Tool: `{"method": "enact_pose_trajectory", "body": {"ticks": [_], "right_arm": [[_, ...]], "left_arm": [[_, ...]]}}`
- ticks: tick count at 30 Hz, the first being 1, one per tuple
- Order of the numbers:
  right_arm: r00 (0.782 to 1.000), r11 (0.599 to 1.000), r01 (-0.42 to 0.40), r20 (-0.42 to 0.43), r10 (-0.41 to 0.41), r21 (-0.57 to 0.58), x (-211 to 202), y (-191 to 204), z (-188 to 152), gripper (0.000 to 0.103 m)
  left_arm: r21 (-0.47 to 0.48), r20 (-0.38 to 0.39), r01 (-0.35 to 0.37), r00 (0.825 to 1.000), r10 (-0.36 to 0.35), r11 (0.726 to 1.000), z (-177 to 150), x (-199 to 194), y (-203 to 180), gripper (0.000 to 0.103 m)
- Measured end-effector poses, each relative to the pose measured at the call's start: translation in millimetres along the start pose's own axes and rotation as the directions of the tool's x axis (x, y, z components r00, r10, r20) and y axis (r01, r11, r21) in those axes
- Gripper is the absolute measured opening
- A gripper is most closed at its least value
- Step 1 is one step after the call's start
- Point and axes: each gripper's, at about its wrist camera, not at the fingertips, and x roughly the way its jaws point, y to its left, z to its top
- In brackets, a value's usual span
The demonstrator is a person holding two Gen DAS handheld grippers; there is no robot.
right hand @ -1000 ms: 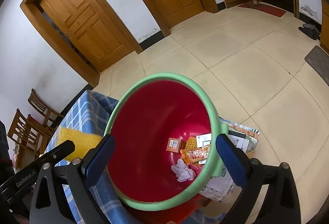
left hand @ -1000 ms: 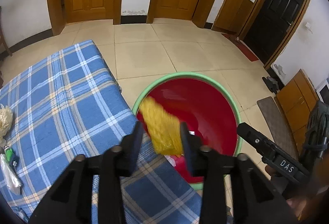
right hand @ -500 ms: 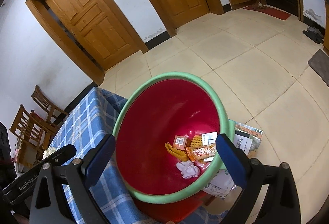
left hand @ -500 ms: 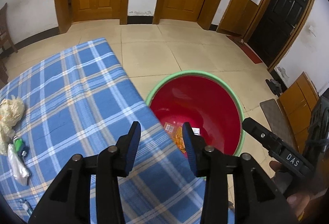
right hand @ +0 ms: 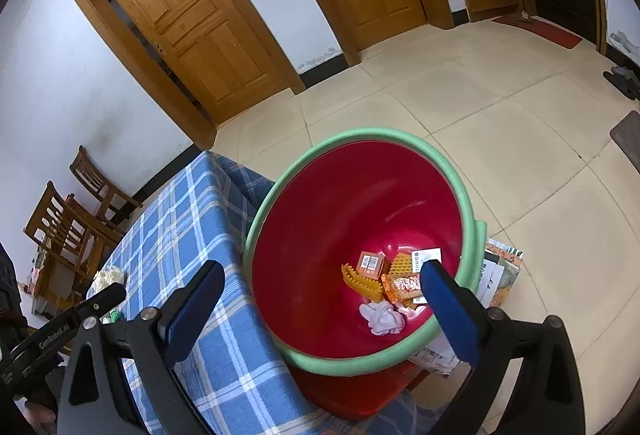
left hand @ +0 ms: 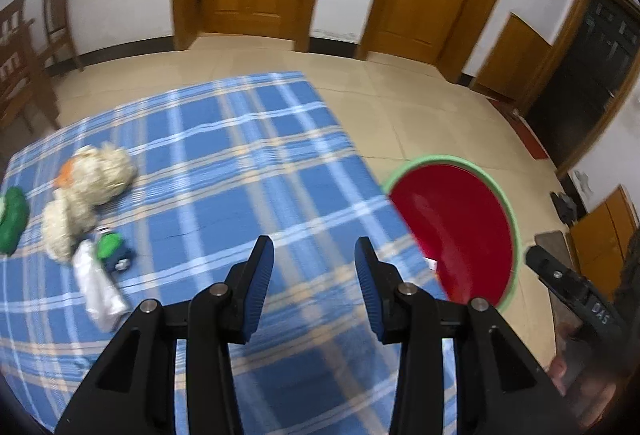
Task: Collect trash
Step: 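Move both tools back over the table items, then grasp the clear plastic bag with the left tool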
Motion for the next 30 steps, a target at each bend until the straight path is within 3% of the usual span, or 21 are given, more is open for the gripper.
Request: {"method": "enact_pose_trajectory", "body": {"ticks": [8,17,25,30], "right_arm": [[1.000,1.000,-0.003,-0.014,0.003,-0.030,1,14,-6,0.100],[1.000,0.998,-0.009,-0.029,0.007,-0.061,3,31,-11,0.100],[0.999,0.997,-0.009,-0.041,0.005,-0.076,5,39,-14,0.100],[0.999,0.997,-0.008,-0.049,0.004,-0.083,7,44,-16,0.100]], "left_arm": [[-0.077,0.018,-0.125,0.992,0.127,0.989,-9,-8,54,0.042],[-0.195,0.007,-0.207,0.977,0.213,0.959,-20,-16,115,0.042],[-0.276,-0.024,-0.245,0.968,0.248,0.929,-30,-12,150,0.042],[-0.303,-0.052,-0.236,0.971,0.232,0.923,-35,-3,161,0.042]]}}
